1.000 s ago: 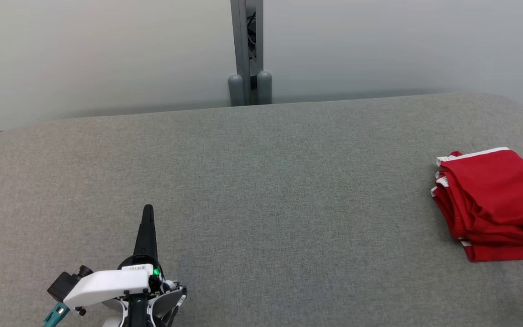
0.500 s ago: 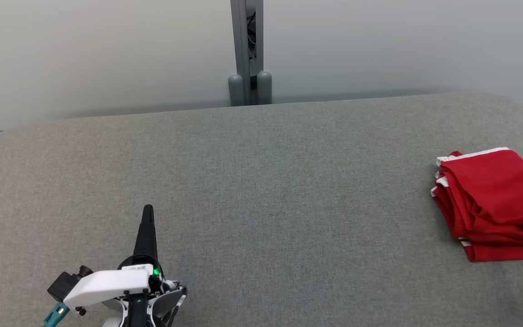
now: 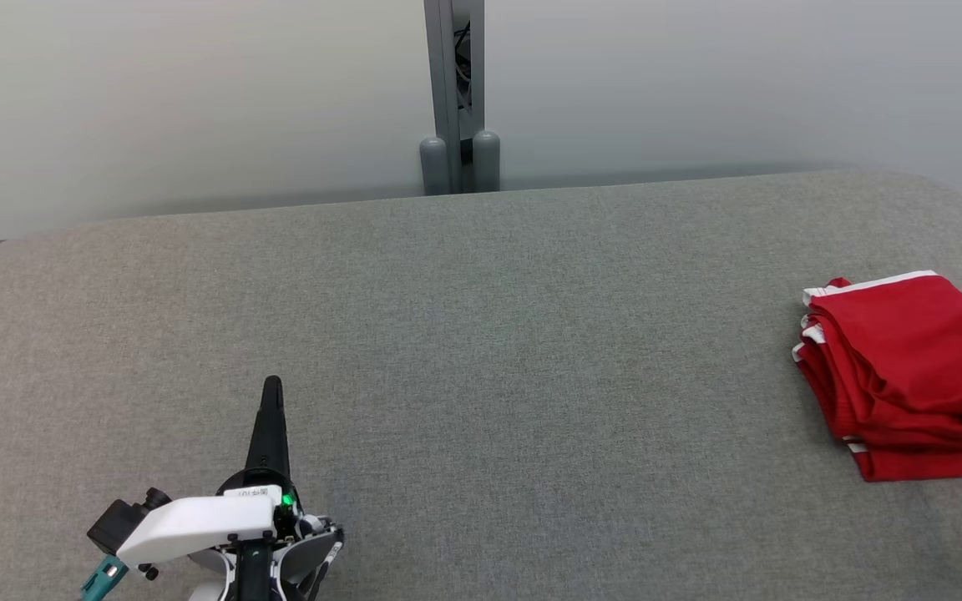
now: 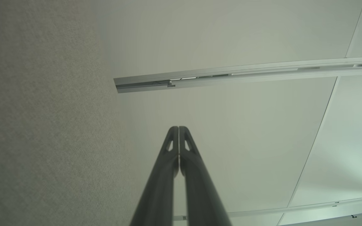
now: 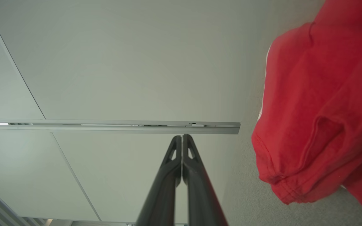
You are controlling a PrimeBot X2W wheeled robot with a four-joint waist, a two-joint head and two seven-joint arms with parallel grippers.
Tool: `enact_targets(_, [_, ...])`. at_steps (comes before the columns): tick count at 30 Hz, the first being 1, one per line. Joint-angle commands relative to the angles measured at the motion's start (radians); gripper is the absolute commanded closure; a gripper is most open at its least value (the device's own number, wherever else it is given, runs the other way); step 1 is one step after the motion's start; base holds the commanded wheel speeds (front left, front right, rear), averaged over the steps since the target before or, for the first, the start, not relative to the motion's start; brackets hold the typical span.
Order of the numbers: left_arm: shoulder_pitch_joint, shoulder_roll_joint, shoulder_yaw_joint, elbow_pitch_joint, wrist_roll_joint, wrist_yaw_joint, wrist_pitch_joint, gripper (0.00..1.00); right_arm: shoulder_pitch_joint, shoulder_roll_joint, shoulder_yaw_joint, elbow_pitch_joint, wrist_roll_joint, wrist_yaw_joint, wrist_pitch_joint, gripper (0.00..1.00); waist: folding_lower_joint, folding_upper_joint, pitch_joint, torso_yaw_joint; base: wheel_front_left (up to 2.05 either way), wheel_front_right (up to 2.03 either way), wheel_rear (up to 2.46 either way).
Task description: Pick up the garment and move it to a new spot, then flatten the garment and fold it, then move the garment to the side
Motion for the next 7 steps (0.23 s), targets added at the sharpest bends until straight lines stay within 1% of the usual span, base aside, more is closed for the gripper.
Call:
enact_targets(1, [-0.017,0.002,0.002,0.0,-0.003,-0.004,-0.001,1.0,-0.005,-0.005,-0.004,0.0,0.005,0.002,0.005,1.0,0.0,0.0,0.0,0.0,0.0,0.0,0.0])
enact_targets(7, [-0.017,0.002,0.002,0.0,-0.003,-0.004,-0.001,1.0,-0.005,-0.005,-0.004,0.0,0.005,0.002,0.005,1.0,0.0,0.0,0.0,0.0,0.0,0.0,0.0])
